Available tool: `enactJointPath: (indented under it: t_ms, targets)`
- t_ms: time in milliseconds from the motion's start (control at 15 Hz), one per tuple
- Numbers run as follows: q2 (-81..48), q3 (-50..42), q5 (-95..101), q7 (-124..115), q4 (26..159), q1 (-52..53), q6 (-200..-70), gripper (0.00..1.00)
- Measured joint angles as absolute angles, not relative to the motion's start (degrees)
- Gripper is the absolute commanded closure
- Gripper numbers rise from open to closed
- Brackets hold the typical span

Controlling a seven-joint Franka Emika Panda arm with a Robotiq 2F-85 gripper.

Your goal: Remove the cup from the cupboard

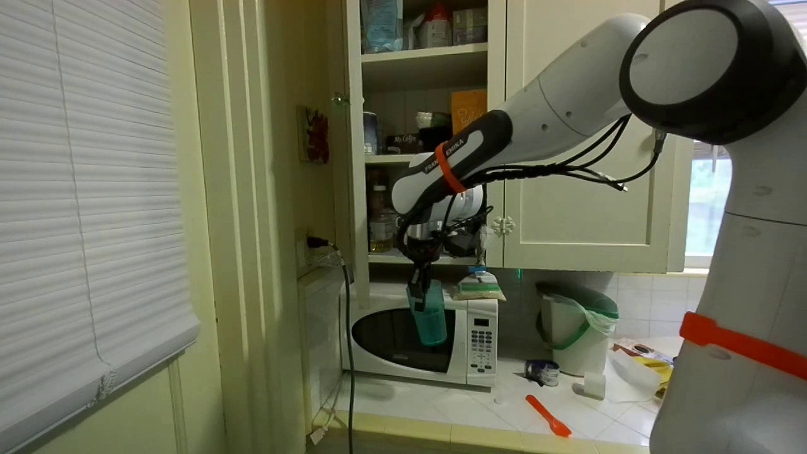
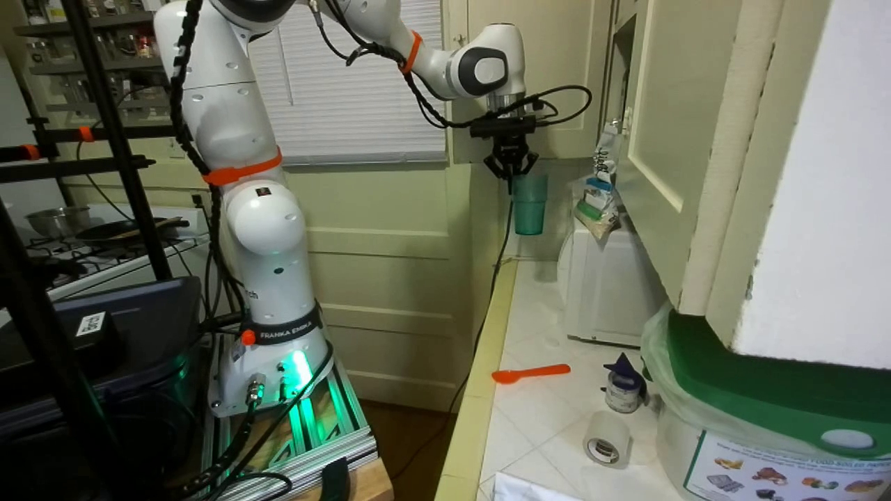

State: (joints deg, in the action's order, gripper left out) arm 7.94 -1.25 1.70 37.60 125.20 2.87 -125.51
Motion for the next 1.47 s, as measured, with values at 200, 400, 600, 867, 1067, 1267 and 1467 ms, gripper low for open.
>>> enactJointPath:
  t_ms: [200, 400, 600, 867, 1067, 1267, 1467]
  targets:
    - [6.6, -1.1, 1.6, 39.0, 125.5, 2.9, -125.5, 0.98]
    - [6.2, -1.1, 1.1, 42.0, 127.0, 2.9, -126.8, 0.98]
    - [6.1, -1.2, 0.8, 44.6, 129.6, 2.9, -131.5, 0.98]
    - [5.1, -1.6, -1.8, 48.6, 132.7, 2.8, -138.9, 0.98]
    - [3.8, -2.1, -7.5, 54.0, 133.8, 2.8, -142.4, 0.98]
    - [2.4, -2.5, -11.7, 58.8, 133.9, 2.4, -143.4, 0.98]
    - [0.7, -2.6, -15.0, 62.3, 134.0, 1.9, -145.3, 0.98]
